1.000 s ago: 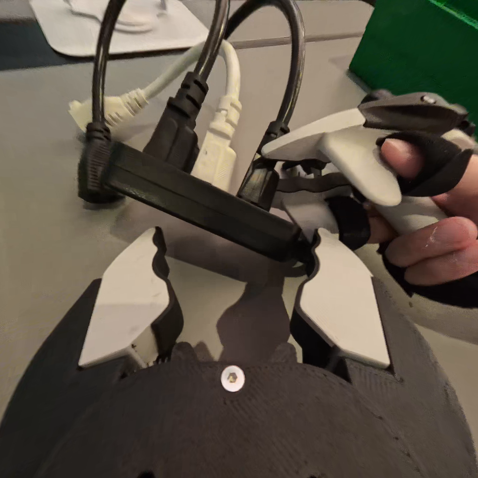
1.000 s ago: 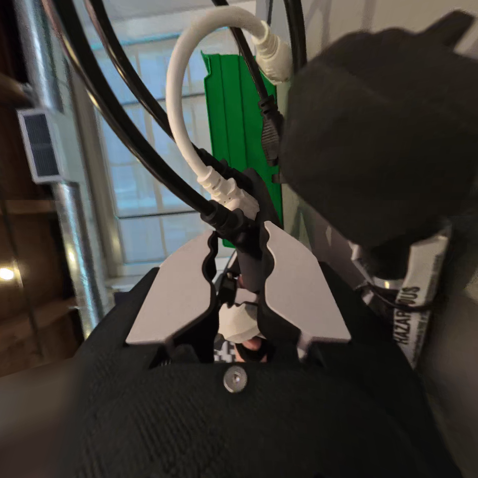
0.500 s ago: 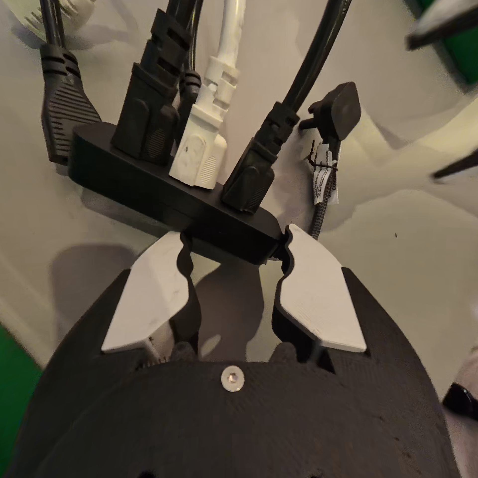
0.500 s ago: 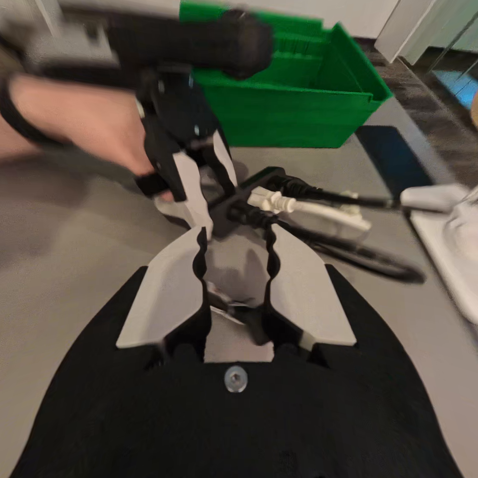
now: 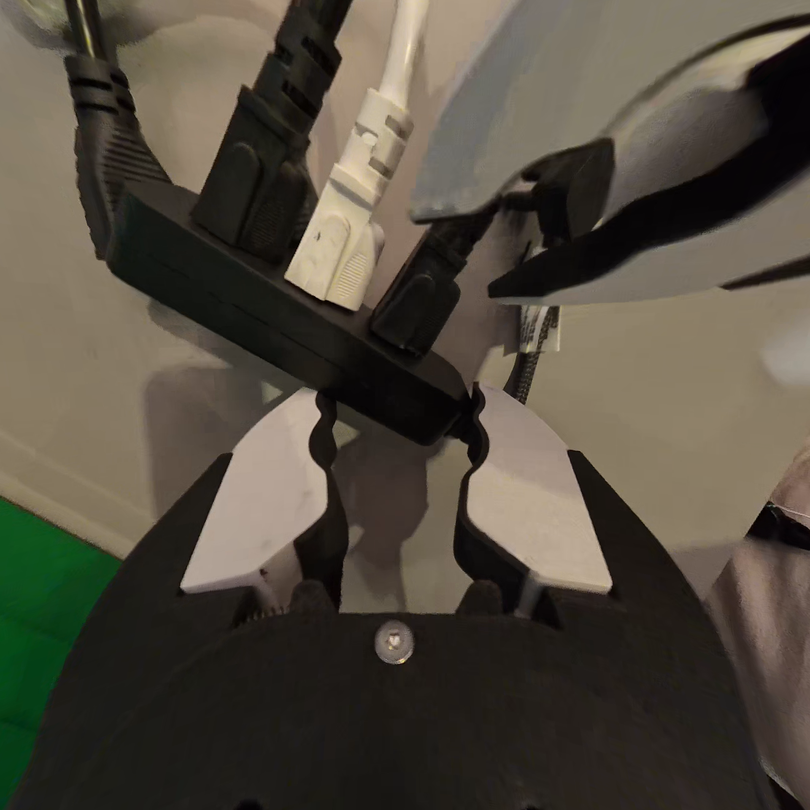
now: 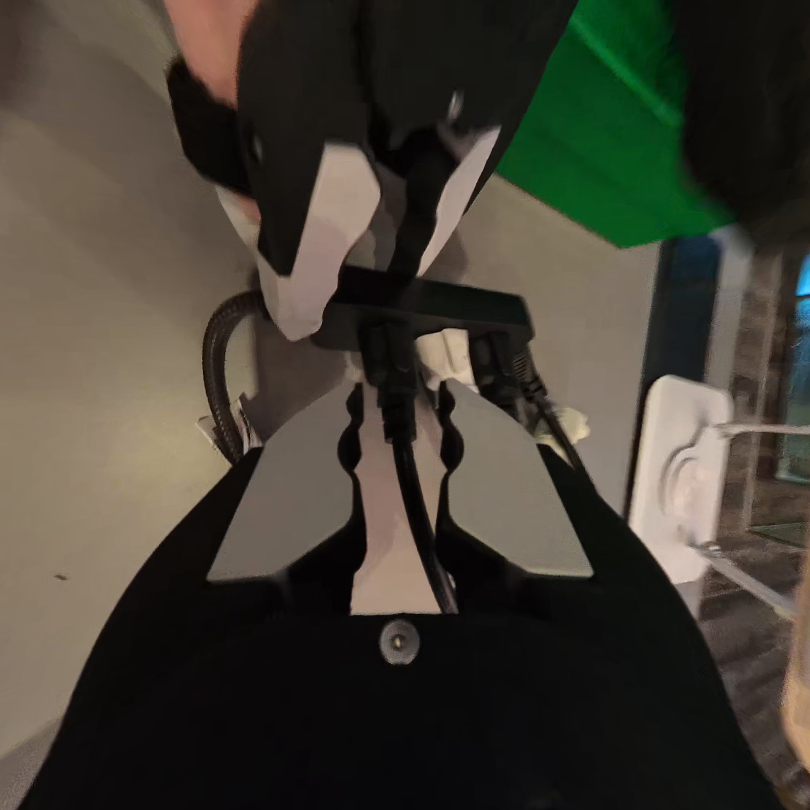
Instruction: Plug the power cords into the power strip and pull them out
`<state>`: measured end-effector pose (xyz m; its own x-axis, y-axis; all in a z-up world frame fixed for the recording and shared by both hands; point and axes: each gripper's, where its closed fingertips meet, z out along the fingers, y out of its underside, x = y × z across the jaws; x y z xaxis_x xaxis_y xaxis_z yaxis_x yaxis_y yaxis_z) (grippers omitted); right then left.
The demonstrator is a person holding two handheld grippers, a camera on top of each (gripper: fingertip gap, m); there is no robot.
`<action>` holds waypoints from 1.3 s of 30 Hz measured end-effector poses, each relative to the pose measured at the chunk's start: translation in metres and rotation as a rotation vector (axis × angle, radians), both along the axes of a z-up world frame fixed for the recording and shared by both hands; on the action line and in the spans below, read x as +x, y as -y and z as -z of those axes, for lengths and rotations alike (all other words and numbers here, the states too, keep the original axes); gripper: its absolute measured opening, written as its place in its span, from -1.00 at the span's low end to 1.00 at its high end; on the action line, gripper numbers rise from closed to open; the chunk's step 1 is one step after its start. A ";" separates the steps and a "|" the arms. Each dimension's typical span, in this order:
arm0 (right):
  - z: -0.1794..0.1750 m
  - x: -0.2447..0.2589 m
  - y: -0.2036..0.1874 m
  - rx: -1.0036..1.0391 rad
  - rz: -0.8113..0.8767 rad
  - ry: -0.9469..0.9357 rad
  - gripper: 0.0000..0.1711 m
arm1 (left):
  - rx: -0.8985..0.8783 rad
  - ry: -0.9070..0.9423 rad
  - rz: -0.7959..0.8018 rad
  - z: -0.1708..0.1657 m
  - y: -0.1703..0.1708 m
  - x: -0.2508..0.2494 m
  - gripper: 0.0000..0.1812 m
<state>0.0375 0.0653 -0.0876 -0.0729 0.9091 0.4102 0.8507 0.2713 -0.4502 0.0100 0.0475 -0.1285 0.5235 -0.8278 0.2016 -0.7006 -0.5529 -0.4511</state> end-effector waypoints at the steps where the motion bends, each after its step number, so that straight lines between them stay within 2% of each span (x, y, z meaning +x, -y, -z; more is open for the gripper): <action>1: 0.011 0.005 0.000 -0.059 0.012 0.006 -0.55 | 0.018 0.030 0.014 -0.003 -0.002 0.003 -0.38; 3: 0.024 0.009 -0.001 -0.131 0.034 -0.054 -0.52 | 0.062 0.078 0.041 -0.005 -0.004 0.009 -0.38; 5: 0.023 0.010 -0.008 -0.164 0.092 -0.167 -0.74 | 0.080 0.132 0.042 -0.006 -0.006 0.014 -0.38; 6: 0.023 0.011 -0.012 -0.200 0.136 -0.223 -0.74 | 0.100 0.159 0.023 -0.007 -0.011 0.015 -0.41; 8: 0.024 0.015 -0.024 -0.266 0.242 -0.316 -0.78 | 0.185 0.221 -0.065 -0.012 -0.025 0.017 -0.50; 11: 0.022 0.016 -0.031 -0.347 0.310 -0.353 -0.78 | 0.229 0.310 -0.198 -0.015 -0.031 0.018 -0.59; 13: 0.021 0.017 -0.032 -0.337 0.321 -0.352 -0.78 | 0.190 0.360 -0.234 -0.012 -0.024 0.017 -0.49; 17: 0.008 0.021 -0.038 -0.386 0.395 -0.431 -0.79 | -0.040 0.513 -0.259 0.004 0.002 0.031 -0.48; 19: 0.002 0.022 -0.038 -0.412 0.394 -0.448 -0.79 | -0.141 0.708 -0.228 -0.008 0.010 0.052 -0.64; 21: 0.000 0.023 -0.035 -0.423 0.388 -0.427 -0.79 | -0.227 0.864 -0.185 -0.025 0.016 0.066 -1.00; 23: 0.000 0.026 -0.028 -0.433 0.366 -0.404 -0.78 | -0.344 0.857 -0.135 -0.028 0.032 0.067 -1.00; 26: 0.007 0.022 0.002 -0.462 0.278 -0.335 -0.78 | -0.536 0.738 -0.073 -0.026 0.074 0.056 -1.00; 28: 0.009 0.016 0.019 -0.431 0.250 -0.330 -0.77 | -0.569 0.656 -0.065 -0.023 0.091 0.043 -1.00; 31: 0.013 0.011 0.031 -0.366 0.248 -0.358 -0.77 | -0.624 0.478 -0.038 -0.016 0.109 0.020 -0.86; 32: 0.014 0.009 0.031 -0.341 0.277 -0.389 -0.77 | -0.632 0.455 -0.055 -0.017 0.107 0.015 -0.74; 33: 0.013 0.008 0.030 -0.336 0.317 -0.433 -0.77 | -0.641 0.433 -0.066 -0.018 0.107 0.013 -0.70; 35: 0.009 0.007 0.029 -0.389 0.400 -0.524 -0.78 | -0.680 0.450 -0.051 -0.026 0.111 0.018 -0.60; 37: 0.001 0.012 0.024 -0.418 0.459 -0.599 -0.78 | -0.662 0.507 -0.075 -0.032 0.105 0.025 -0.66; 39: -0.013 0.021 0.015 -0.409 0.518 -0.686 -0.78 | -0.516 0.636 -0.043 -0.045 0.090 0.033 -0.66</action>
<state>0.0585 0.0503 -0.0750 0.5183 0.8431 -0.1432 0.3357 -0.3545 -0.8727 0.0435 -0.0428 -0.0839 0.2102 -0.5310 0.8209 -0.3699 -0.8204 -0.4360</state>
